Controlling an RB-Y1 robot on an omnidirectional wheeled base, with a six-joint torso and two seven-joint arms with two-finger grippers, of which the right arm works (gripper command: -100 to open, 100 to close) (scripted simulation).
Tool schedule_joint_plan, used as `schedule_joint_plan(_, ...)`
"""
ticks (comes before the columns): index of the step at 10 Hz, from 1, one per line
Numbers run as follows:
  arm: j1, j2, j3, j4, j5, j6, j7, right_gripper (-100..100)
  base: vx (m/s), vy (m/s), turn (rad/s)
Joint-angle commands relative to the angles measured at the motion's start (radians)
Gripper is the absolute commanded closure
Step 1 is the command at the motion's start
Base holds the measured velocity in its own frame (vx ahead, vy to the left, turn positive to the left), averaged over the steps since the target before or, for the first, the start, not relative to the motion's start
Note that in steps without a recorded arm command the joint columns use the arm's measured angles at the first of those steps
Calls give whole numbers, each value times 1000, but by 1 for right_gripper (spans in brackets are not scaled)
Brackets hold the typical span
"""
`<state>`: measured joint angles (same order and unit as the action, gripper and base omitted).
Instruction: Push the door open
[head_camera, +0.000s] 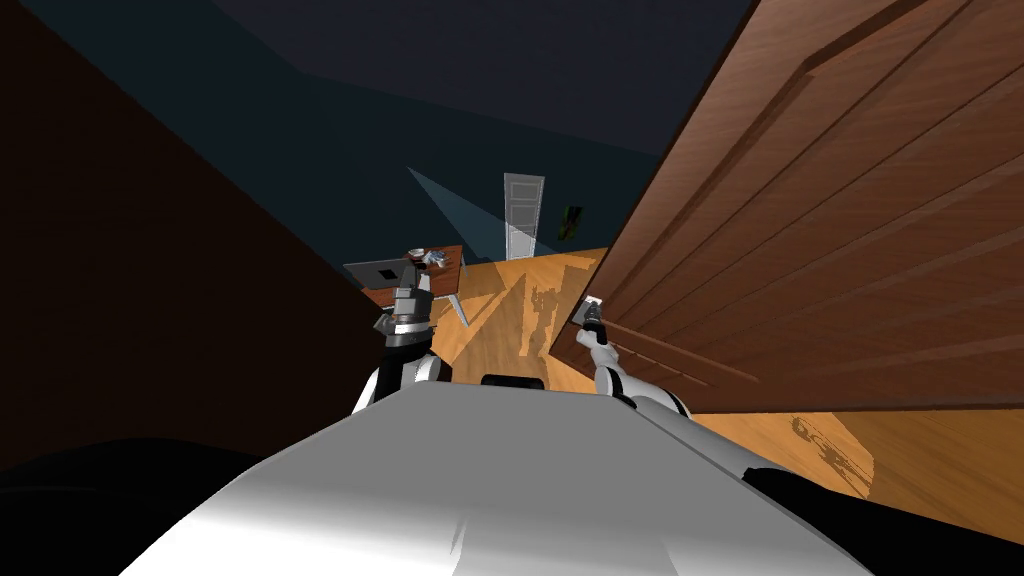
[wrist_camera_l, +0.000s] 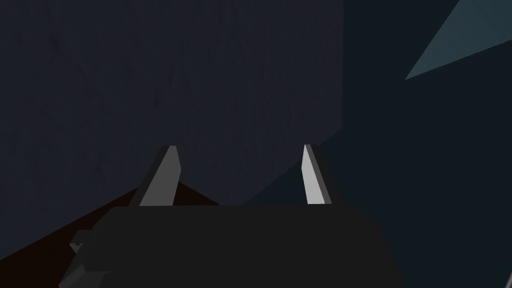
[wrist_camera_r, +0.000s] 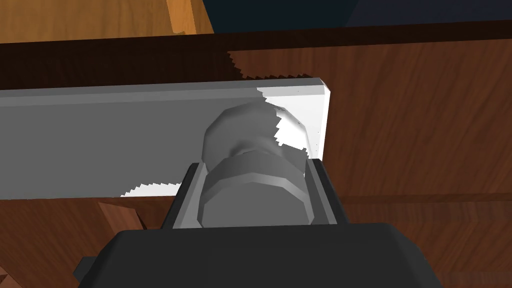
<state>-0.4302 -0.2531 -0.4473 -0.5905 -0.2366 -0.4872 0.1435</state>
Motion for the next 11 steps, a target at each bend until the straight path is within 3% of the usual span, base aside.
schedule_joint_plan(1,0,-10,-19,4,-7,-11,9,100,161,40,-55)
schedule_joint_plan(5,7,-27,-59,9,-22,-14,25,100,215,54,-60)
schedule_joint_plan(6,-1,-33,-49,34,-19,-20,16,100,88,22,-39)
schedule_joint_plan(7,-1,-45,-69,40,-27,-28,22,100,137,-16,-36)
schedule_joint_plan(11,6,-58,-104,46,-42,-32,39,100,190,8,-43)
